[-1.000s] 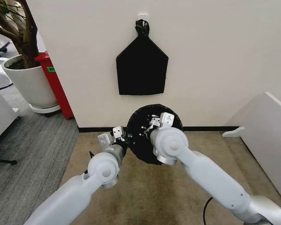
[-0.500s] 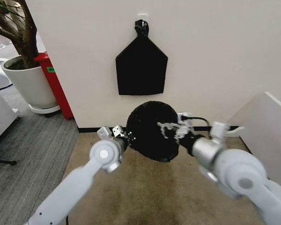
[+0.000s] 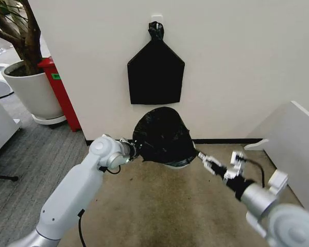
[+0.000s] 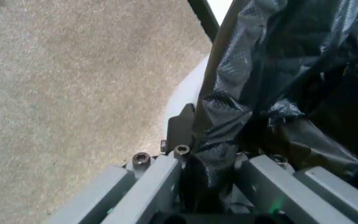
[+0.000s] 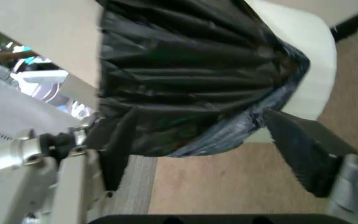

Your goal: Place the garbage bag over the trash bin.

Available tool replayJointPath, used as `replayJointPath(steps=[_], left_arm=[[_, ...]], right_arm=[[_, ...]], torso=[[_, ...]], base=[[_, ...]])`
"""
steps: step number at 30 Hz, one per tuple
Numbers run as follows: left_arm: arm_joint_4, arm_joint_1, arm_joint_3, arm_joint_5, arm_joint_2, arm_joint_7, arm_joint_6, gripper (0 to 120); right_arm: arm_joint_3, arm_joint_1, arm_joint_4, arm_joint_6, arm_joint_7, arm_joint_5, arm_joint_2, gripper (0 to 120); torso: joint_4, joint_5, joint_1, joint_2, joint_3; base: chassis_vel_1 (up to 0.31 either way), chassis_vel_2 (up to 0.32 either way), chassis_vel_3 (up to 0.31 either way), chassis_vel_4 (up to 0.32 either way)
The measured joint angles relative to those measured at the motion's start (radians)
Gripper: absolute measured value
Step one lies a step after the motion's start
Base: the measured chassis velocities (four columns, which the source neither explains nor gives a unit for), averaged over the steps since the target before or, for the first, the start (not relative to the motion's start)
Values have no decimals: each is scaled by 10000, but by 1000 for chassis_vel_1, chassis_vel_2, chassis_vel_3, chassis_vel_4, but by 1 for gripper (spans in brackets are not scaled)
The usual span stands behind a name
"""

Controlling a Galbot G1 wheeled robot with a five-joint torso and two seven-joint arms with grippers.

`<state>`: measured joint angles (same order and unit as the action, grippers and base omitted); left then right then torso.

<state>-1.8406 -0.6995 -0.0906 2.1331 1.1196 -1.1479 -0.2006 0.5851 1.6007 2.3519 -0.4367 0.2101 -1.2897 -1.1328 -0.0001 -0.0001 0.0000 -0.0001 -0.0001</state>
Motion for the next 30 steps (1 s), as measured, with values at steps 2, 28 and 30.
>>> replayJointPath(steps=[2,28,30], left_arm=[[-119,3,36,57,-91,-37,0,0],[-672,322,429,-64,-8,-71,-29,0],[-734,327,439,-38,-40,-115,-18,0]], right_arm=[[-436,-97,-223,194,326,481,-276,83],[-1168,-795,-2525,763,1040,1547,-597,100],[-1123,-772,-2636,814,1016,1659,-572,100]], torso=[[3,0,0,0,0],[1,3,0,0,1],[2,3,0,0,1]], base=[[0,0,0,0],[0,0,0,0],[0,0,0,0]])
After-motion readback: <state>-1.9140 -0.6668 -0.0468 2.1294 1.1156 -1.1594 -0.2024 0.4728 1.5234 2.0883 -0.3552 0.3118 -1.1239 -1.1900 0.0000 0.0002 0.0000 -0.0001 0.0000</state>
